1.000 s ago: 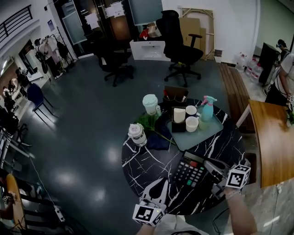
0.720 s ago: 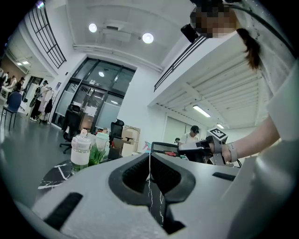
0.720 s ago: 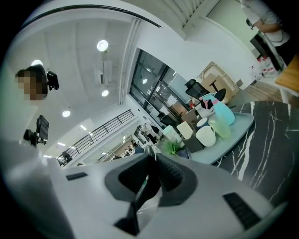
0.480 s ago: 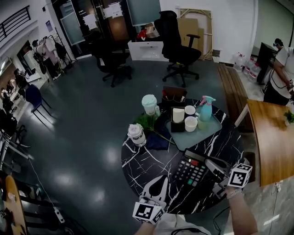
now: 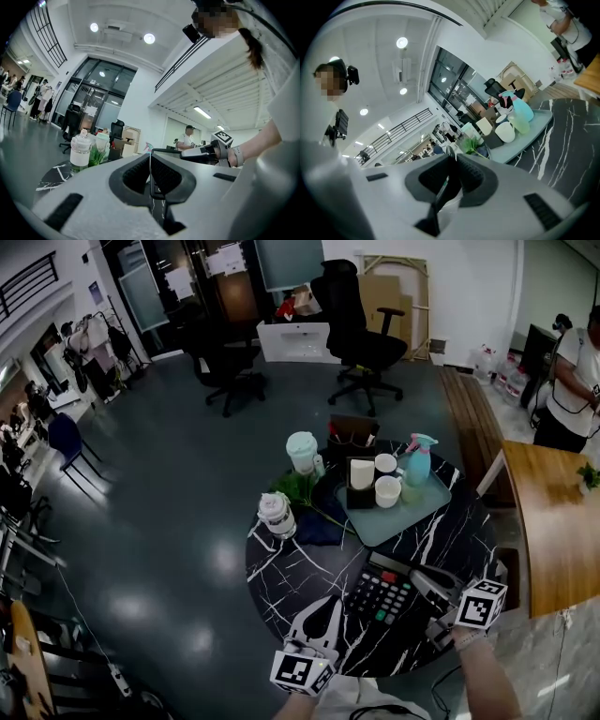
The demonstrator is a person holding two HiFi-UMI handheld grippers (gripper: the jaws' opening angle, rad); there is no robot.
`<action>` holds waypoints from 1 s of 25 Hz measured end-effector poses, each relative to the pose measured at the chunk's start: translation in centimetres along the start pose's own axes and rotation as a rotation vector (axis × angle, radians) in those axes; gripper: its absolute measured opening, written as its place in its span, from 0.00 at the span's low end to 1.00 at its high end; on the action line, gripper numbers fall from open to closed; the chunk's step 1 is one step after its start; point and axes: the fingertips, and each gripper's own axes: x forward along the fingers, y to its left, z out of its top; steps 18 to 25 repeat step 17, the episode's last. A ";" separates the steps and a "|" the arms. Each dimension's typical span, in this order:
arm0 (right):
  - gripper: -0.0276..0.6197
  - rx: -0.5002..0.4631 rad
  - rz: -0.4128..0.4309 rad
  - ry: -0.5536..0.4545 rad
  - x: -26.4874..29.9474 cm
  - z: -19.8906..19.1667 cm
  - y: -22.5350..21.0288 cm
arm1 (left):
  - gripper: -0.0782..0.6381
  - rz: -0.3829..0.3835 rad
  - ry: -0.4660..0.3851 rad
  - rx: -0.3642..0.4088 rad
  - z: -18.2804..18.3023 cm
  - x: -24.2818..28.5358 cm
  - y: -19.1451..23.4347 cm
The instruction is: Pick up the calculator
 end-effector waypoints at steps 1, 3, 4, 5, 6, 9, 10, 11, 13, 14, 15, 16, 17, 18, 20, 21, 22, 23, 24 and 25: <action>0.12 0.002 0.001 0.000 0.1 -0.1 0.1 | 0.12 0.000 0.000 0.000 0.0 0.1 0.0; 0.12 0.002 0.002 0.002 0.4 -0.3 0.3 | 0.12 0.002 0.000 0.001 0.2 0.2 0.1; 0.12 0.002 0.001 0.003 0.5 -0.4 0.3 | 0.12 0.003 -0.001 0.002 0.2 0.3 0.1; 0.12 0.002 0.001 0.003 0.6 -0.5 0.4 | 0.12 0.003 0.000 0.002 0.1 0.3 0.2; 0.12 0.002 0.001 0.002 0.8 -0.6 0.4 | 0.12 0.004 -0.001 0.002 0.1 0.3 0.3; 0.12 0.005 -0.003 -0.002 1.0 -0.8 0.4 | 0.12 0.009 -0.003 0.000 0.1 0.4 0.6; 0.12 0.007 -0.004 -0.003 1.0 -0.8 0.3 | 0.12 0.011 -0.004 0.000 0.2 0.4 0.7; 0.12 0.008 -0.004 -0.004 1.1 -0.8 0.3 | 0.12 0.013 -0.005 0.001 0.3 0.4 0.8; 0.12 0.008 -0.006 -0.003 1.2 -0.8 0.2 | 0.12 0.020 -0.006 0.003 0.6 0.5 0.9; 0.12 0.007 -0.008 -0.002 1.3 -0.8 0.2 | 0.12 0.022 -0.006 0.003 0.7 0.5 1.0; 0.12 0.006 -0.011 0.000 1.3 -0.8 0.1 | 0.12 0.022 -0.006 0.003 0.7 0.5 1.0; 0.12 0.005 -0.013 0.002 1.3 -0.8 0.1 | 0.12 0.021 -0.005 0.003 0.8 0.5 1.0; 0.12 0.004 -0.016 0.003 1.3 -0.8 0.0 | 0.12 0.019 -0.004 0.002 0.8 0.6 1.1; 0.12 0.004 -0.016 0.003 1.3 -0.8 0.0 | 0.12 0.019 -0.004 0.002 0.8 0.6 1.1; 0.12 0.004 -0.016 0.003 1.3 -0.8 0.0 | 0.12 0.019 -0.004 0.002 0.8 0.6 1.1; 0.12 0.004 -0.016 0.003 1.3 -0.8 0.0 | 0.12 0.019 -0.004 0.002 0.8 0.6 1.1; 0.12 0.004 -0.016 0.003 1.3 -0.8 0.0 | 0.12 0.019 -0.004 0.002 0.8 0.6 1.1; 0.12 0.004 -0.016 0.003 1.3 -0.8 0.0 | 0.12 0.019 -0.004 0.002 0.8 0.6 1.1; 0.12 0.004 -0.016 0.003 1.3 -0.8 0.0 | 0.12 0.019 -0.004 0.002 0.8 0.6 1.1; 0.12 0.004 -0.016 0.003 1.3 -0.8 0.0 | 0.12 0.019 -0.004 0.002 0.8 0.6 1.1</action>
